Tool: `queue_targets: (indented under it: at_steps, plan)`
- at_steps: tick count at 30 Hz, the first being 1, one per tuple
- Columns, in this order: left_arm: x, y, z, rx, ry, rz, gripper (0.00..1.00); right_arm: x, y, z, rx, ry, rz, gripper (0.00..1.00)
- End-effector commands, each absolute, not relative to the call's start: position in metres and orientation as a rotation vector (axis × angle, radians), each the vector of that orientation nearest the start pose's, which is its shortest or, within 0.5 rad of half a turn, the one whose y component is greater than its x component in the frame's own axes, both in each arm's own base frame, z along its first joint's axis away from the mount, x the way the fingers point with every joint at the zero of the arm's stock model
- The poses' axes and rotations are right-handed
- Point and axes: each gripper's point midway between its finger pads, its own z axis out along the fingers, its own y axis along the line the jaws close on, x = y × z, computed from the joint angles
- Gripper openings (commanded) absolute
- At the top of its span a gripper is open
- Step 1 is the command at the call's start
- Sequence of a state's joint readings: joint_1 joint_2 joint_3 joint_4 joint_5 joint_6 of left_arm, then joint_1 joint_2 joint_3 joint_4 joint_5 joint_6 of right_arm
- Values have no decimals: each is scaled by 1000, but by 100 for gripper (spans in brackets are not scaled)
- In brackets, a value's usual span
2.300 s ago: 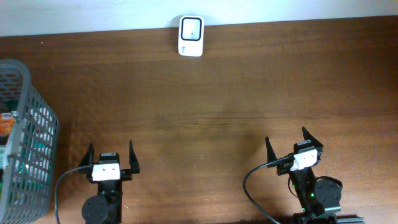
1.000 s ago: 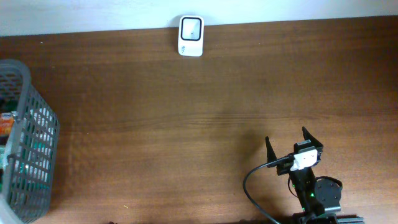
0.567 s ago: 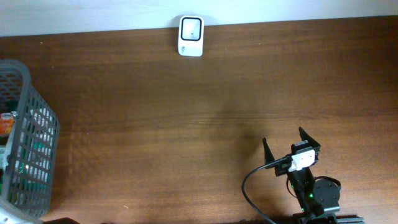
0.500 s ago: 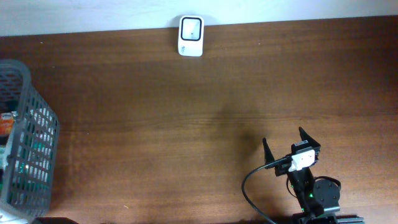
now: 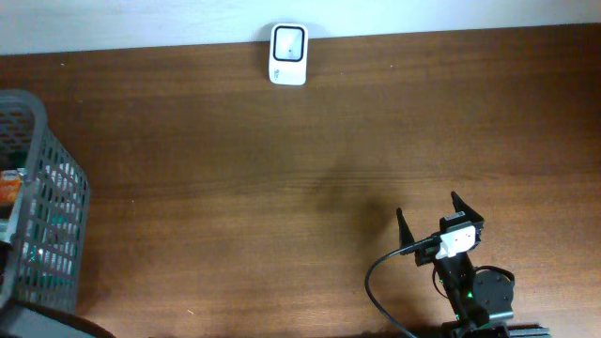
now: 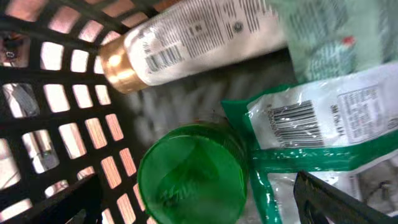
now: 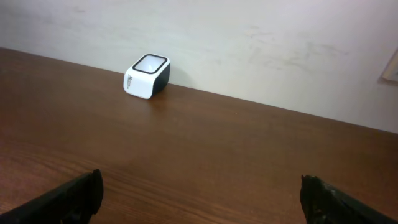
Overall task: Scan the item barcode
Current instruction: 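Reach the left gripper into the grey basket and grasp the green-lidded jar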
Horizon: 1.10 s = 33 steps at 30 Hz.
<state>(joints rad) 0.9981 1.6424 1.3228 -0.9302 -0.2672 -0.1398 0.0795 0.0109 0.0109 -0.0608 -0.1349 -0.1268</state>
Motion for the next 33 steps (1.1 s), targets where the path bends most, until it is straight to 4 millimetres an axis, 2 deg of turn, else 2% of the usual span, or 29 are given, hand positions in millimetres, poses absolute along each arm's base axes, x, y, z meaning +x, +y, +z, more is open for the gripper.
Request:
queue_targets:
  at_steps: [1, 4, 7, 11, 14, 19, 22, 26, 29, 32, 33]
  plan:
    - [147, 336, 105, -1600, 2555, 620, 96, 242, 44, 159, -273, 1614, 82, 98]
    - [145, 336, 89, -1617, 2605, 606, 96, 242, 44, 159, -273, 1613, 82, 98]
    - [142, 338, 86, -1626, 2616, 637, 94, 242, 44, 159, -273, 1614, 82, 98]
    - [143, 338, 84, -1624, 2614, 627, 84, 242, 44, 159, -273, 1614, 82, 98]
    - [148, 332, 71, -1626, 2648, 544, 84, 242, 44, 159, -274, 1613, 82, 98]
    - [157, 325, 62, -1617, 2655, 432, 65, 242, 44, 159, -273, 1614, 82, 98]
    - [161, 324, 63, -1609, 2646, 398, 57, 242, 44, 159, -273, 1614, 82, 98]
    - [168, 325, 76, -1598, 2639, 368, 49, 242, 44, 159, -273, 1614, 82, 98]
    - [181, 330, 102, -1563, 2623, 366, 49, 242, 44, 159, -273, 1614, 82, 98]
    - [206, 332, 132, -1487, 2587, 331, 48, 242, 44, 159, -273, 1614, 82, 99]
    - [217, 333, 147, -1449, 2573, 334, 48, 242, 44, 159, -274, 1613, 82, 98]
